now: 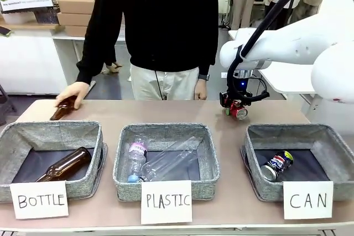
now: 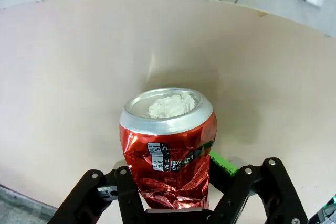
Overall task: Sort the can waste into the basket.
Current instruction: Pick up the can waste from the table and place it in the right Fabric basket.
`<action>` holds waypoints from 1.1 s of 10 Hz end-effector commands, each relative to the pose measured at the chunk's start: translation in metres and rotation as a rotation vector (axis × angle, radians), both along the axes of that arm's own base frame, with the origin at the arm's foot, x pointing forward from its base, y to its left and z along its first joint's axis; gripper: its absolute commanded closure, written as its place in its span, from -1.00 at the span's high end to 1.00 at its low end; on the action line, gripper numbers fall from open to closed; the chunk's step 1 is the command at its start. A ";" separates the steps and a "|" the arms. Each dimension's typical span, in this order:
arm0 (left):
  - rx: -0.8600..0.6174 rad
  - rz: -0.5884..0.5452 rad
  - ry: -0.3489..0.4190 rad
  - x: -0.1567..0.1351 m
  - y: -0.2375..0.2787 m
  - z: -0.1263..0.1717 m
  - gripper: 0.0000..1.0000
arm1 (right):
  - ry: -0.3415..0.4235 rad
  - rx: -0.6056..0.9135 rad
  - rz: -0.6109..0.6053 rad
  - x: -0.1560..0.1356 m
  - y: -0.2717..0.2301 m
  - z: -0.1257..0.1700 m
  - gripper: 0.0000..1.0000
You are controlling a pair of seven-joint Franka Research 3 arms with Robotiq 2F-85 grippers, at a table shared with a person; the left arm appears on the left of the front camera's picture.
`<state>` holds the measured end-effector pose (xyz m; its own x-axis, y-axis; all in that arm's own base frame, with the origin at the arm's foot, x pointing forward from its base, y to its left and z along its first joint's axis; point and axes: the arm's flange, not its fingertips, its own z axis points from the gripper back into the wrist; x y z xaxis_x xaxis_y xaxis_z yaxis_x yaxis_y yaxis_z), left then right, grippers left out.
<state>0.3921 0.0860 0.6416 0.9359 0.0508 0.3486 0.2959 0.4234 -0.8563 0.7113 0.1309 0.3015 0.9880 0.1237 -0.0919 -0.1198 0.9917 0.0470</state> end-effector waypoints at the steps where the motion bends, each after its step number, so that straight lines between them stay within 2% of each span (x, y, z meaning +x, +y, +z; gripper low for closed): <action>1: 0.007 0.000 0.002 -0.003 -0.001 0.000 1.00 | -0.021 -0.023 -0.022 0.005 -0.001 0.007 -1.00; 3: 0.007 0.000 0.002 -0.003 -0.001 0.000 1.00 | -0.026 -0.019 -0.022 0.004 -0.003 0.013 -1.00; 4: 0.007 0.000 0.002 -0.003 -0.001 0.000 1.00 | -0.038 -0.029 -0.027 -0.006 -0.008 0.034 -1.00; 5: 0.007 0.000 0.002 -0.003 -0.001 0.000 1.00 | -0.061 0.067 0.009 -0.031 -0.021 0.081 -1.00; 6: 0.007 0.000 0.002 -0.003 -0.001 0.000 1.00 | 0.010 0.138 0.018 -0.071 -0.042 0.132 -1.00; 7: 0.007 0.000 0.002 -0.003 -0.001 0.000 1.00 | 0.033 0.190 0.043 -0.127 -0.064 0.175 -1.00; 8: 0.007 0.000 0.002 -0.003 -0.001 0.000 1.00 | 0.029 0.206 0.094 -0.172 -0.079 0.192 -1.00; 10: 0.007 0.000 0.002 -0.003 -0.001 0.000 1.00 | 0.026 0.125 0.236 -0.244 -0.091 0.184 -1.00; 11: 0.007 0.000 0.002 -0.003 -0.001 0.000 1.00 | -0.010 0.128 0.300 -0.269 -0.091 0.173 -1.00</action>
<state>0.3913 0.0857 0.6421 0.9354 0.0503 0.3499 0.2973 0.4238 -0.8556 0.4650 0.0383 0.5028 0.9310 0.3495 -0.1054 -0.3232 0.9233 0.2075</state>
